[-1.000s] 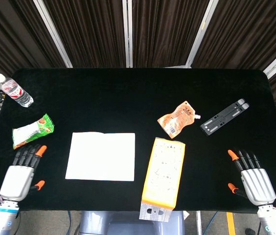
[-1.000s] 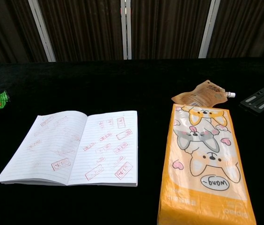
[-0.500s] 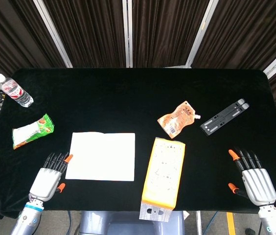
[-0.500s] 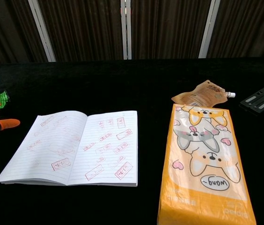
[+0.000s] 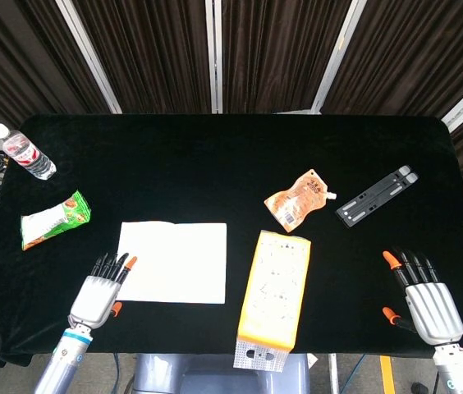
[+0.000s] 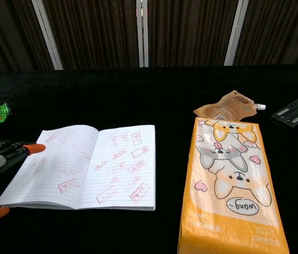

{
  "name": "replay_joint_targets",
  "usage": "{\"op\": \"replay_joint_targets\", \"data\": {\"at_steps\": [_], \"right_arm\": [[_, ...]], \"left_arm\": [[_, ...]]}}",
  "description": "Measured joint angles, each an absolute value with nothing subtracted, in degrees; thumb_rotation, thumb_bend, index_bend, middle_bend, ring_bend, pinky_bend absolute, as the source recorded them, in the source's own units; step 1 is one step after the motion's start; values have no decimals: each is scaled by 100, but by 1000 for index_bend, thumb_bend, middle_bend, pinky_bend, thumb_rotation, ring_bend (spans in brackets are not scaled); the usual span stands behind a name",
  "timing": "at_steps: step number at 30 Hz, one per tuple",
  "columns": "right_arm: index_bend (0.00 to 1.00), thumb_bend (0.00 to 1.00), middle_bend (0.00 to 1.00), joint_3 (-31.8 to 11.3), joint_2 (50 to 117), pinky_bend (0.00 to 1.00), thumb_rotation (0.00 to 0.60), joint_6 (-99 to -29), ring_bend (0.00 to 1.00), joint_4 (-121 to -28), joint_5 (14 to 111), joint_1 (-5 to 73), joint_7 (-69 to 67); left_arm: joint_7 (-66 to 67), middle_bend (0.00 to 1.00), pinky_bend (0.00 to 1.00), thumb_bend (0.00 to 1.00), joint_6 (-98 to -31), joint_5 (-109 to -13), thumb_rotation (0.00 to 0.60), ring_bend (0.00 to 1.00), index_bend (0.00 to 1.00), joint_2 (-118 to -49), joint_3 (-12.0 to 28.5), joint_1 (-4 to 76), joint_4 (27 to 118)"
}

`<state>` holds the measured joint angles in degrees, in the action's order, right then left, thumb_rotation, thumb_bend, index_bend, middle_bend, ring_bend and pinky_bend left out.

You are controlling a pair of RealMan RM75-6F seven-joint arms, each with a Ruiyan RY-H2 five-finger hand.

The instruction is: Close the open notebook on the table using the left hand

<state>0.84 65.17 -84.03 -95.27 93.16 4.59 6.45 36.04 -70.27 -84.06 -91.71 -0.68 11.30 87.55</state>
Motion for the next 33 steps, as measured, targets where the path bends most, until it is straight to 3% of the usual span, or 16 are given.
{"op": "replay_joint_targets", "data": {"at_steps": [18,20,25,33], "right_arm": [[0,67,0,95,6518,0,600,-8390,0,-9530,9324,462,644],[0,68,0,91,6514,0,600,-8398,0,-9533,9324,460,637],[0,67,0,93,6506,0,600,-8407,0,-9539,9329,456,625],[0,67,0,94,6507,0,600,-8403,0,-9542,9330,458,623]], "left_arm": [[3724,0,0,324,-6959,-8176,600,0,0,-9516,-33,1281,8362],[3709,0,0,348,-7008,-8207,600,0,0,-9543,-35,1285,8314],[3677,0,0,519,-7053,-8222,600,0,0,-9629,-56,1292,8155],[3524,0,0,562,-7393,-8497,600,0,0,-9594,-51,1298,8252]]}}
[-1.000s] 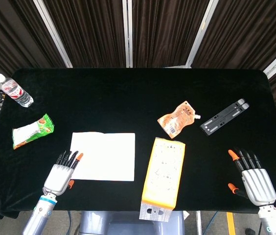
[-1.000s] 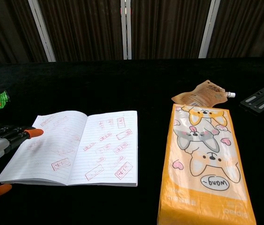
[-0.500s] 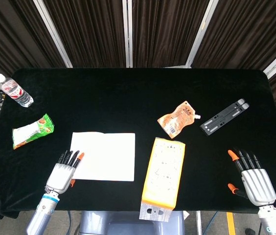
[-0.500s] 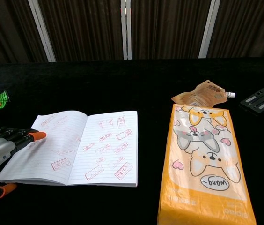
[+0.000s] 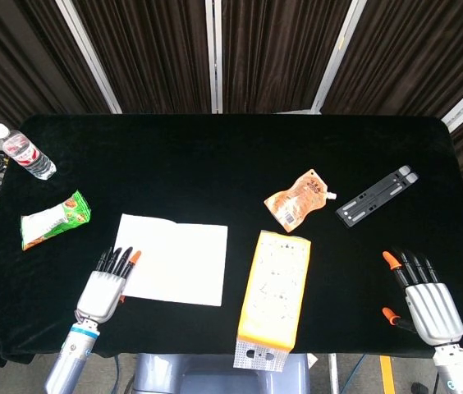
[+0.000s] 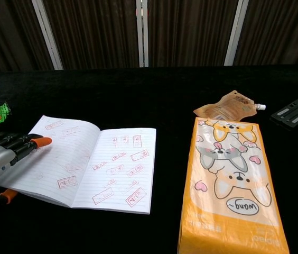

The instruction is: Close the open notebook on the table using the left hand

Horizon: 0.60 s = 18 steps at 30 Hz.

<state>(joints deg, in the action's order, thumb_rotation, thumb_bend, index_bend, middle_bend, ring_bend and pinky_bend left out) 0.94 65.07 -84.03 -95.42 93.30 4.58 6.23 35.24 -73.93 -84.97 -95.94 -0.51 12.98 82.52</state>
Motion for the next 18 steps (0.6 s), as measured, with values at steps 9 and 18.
{"op": "replay_joint_targets", "data": {"at_steps": [9,18], "right_arm": [[0,67,0,92,6495,0,600,-8421,0,-9556,9340,453,608],[0,67,0,86,6482,0,600,-8425,0,-9565,9337,454,578]], "left_arm": [[3541,0,0,553,-7731,-8972,600,0,0,-9450,6,1395,8621],[3814,0,0,468,-7800,-9300,600,0,0,-9487,197,1672,8883]]}}
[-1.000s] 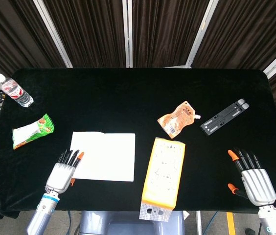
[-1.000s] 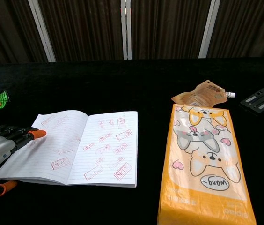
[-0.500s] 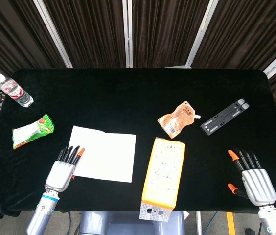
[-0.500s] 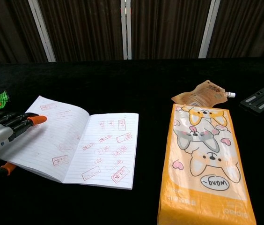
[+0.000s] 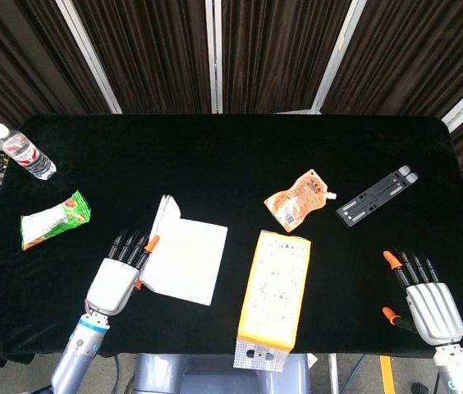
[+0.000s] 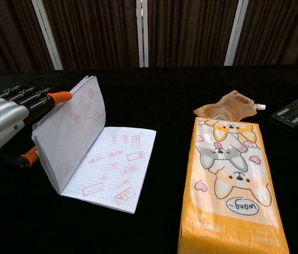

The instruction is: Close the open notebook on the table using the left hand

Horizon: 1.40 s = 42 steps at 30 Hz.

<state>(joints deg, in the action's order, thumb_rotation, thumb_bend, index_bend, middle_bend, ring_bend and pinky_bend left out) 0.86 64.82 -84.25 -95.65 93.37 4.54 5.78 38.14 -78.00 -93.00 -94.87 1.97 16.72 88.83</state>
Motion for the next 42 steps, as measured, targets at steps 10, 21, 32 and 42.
{"op": "replay_joint_targets", "data": {"at_steps": [10,21,32,42], "right_arm": [[0,67,0,80,6441,0,600,-8441,0,-9582,9335,451,517],[0,67,0,87,6456,0,600,-8422,0,-9579,9331,451,565],[0,66,0,50,6464,0,600,-8459,0,-9570,9306,446,592],[0,63,0,-12,6575,0,600,-8720,0,-9535,9483,432,483]], "left_arm": [[4237,0,0,392,-7665,-9268,600,0,0,-9745,310,1855,9028],[3911,0,0,378,-7981,-9248,600,0,0,-9543,184,1649,8964],[3411,0,0,115,-8561,-9002,600,0,0,-8604,-106,1018,9330],[2595,0,0,94,-9372,-8958,600,0,0,-7808,-352,318,9574]]}}
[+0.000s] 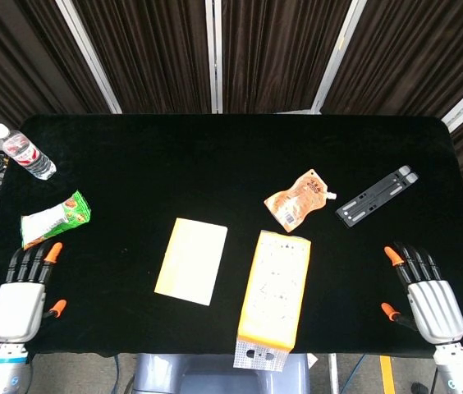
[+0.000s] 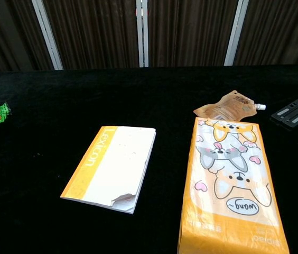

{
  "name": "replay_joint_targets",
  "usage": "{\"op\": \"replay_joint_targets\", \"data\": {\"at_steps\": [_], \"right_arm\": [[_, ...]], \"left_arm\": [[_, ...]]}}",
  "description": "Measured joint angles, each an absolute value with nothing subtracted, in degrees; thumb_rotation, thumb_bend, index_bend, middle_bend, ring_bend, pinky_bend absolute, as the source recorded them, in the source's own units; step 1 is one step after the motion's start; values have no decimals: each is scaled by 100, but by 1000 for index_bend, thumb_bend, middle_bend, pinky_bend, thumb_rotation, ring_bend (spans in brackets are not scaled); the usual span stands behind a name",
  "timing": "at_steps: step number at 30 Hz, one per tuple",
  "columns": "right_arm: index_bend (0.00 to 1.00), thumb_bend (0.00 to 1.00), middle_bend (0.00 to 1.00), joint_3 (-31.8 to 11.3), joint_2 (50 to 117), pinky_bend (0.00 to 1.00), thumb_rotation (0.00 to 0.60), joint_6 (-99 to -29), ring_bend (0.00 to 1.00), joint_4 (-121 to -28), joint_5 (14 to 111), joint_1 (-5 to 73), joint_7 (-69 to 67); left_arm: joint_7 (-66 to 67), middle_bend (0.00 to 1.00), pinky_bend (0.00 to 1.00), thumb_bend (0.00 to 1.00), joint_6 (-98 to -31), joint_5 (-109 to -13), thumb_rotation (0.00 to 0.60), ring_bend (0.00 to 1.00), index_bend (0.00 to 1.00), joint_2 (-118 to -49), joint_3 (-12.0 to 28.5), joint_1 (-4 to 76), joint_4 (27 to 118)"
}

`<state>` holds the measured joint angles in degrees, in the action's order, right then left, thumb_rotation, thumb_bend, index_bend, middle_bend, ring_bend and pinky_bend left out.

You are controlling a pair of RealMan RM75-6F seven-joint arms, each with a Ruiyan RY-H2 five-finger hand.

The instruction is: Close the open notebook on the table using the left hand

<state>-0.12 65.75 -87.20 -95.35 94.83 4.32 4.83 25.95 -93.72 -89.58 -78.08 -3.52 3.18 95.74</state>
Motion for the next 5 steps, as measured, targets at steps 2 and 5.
{"op": "replay_joint_targets", "data": {"at_steps": [2,5], "right_arm": [[0,63,0,-29,6619,0,600,-8814,0,-9484,9547,421,432],[0,63,0,-43,6657,0,600,-8893,0,-9437,9610,410,376]], "left_arm": [[2457,0,0,97,-9470,-8970,600,0,0,-7721,-361,246,9595],[2344,0,0,100,-9570,-9011,600,0,0,-7638,-341,166,9628]]}}
